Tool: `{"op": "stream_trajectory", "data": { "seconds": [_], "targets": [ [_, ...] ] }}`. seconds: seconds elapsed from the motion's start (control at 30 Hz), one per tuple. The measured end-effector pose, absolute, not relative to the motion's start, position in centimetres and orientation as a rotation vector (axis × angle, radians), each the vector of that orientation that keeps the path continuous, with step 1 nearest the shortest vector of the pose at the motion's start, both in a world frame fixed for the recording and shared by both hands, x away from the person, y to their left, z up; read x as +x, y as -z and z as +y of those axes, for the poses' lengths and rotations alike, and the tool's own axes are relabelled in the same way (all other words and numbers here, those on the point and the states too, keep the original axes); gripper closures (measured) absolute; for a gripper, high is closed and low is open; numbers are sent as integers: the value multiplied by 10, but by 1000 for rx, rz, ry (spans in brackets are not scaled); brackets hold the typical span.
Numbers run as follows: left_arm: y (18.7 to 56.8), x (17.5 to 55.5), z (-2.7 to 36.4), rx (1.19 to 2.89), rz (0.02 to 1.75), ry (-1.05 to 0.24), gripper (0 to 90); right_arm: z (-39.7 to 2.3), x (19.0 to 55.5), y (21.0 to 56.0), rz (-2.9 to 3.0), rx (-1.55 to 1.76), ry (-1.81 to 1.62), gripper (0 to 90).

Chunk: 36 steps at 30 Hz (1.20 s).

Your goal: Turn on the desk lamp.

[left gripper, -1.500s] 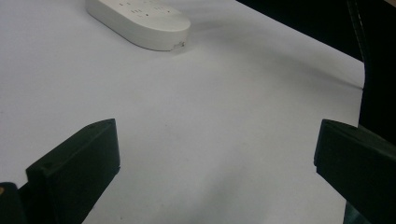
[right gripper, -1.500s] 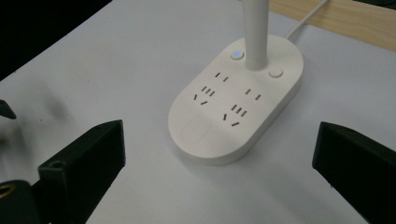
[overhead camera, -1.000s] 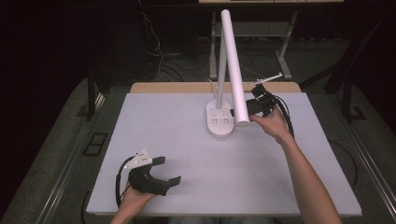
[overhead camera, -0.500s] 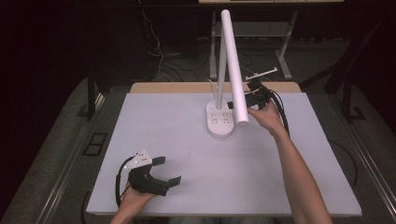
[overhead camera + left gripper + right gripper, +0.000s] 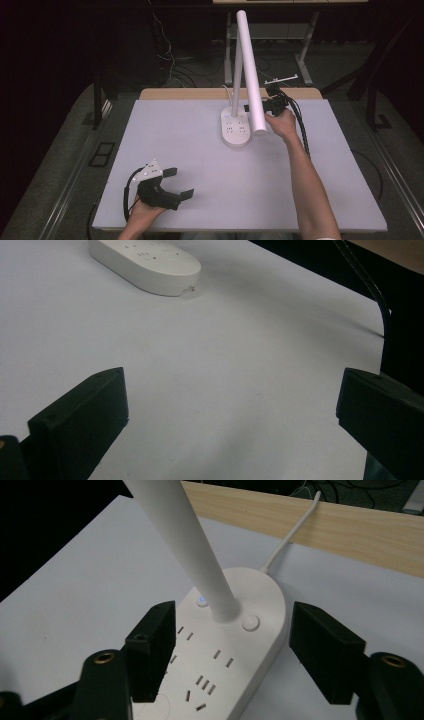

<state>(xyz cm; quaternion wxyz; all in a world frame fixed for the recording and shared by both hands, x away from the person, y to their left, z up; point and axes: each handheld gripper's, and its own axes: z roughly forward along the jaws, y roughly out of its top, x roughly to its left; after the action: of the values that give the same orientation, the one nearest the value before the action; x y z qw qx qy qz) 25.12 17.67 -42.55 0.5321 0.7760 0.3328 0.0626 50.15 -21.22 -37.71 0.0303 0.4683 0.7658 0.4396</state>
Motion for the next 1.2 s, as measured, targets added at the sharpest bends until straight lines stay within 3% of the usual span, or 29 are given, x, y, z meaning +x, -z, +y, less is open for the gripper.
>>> {"op": "stream_trajectory", "data": {
  "seconds": [0.5,0.93,1.2],
  "targets": [
    [426,252,177,1851,789,-151,0,-210,510,389,2245,1488,-1451,607],
    [426,252,177,1850,790,-150,0,-204,515,400,2222,1536,-1482,891],
    [426,252,177,1846,792,-151,0,-201,518,408,2246,1535,-1460,896]
  ]
}}
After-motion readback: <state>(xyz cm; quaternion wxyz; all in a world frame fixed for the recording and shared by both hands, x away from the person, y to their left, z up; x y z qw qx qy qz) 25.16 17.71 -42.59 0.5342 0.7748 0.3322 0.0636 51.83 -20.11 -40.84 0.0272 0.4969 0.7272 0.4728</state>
